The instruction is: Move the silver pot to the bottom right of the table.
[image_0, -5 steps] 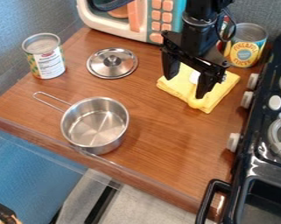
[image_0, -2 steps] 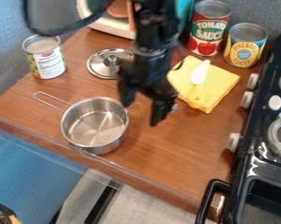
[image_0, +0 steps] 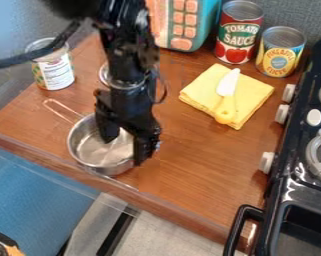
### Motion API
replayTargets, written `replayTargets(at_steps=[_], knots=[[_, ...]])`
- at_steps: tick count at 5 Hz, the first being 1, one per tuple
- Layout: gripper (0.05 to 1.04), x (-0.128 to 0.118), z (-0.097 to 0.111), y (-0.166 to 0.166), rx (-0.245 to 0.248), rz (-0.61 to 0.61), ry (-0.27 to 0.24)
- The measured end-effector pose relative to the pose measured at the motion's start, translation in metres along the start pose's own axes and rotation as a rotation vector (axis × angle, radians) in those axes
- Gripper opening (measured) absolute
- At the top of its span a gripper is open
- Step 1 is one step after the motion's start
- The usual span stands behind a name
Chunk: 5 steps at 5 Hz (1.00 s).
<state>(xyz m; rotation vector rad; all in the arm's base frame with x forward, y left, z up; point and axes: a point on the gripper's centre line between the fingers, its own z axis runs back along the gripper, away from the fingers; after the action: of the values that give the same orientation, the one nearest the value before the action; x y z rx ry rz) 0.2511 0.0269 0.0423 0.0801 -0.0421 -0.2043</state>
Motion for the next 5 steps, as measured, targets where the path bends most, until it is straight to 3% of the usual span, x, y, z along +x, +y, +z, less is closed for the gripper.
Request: replayTargets(at_steps=[1,2,3,4,5], knots=[[0.659,0.0,-0.019,-0.002,-0.005,0.001,0.034],[0.354,0.001,-0.019,-0.008,-0.004,-0.018,0.029],[0.149,-0.003,-0.016,-0.015,0.009,-0.045,0.033],[0.079,0.001,0.005,-0.024,0.013,-0.044,-0.015],[0.078,0.011,0.03,-0.04,-0.023,-0.04,-0.065]])
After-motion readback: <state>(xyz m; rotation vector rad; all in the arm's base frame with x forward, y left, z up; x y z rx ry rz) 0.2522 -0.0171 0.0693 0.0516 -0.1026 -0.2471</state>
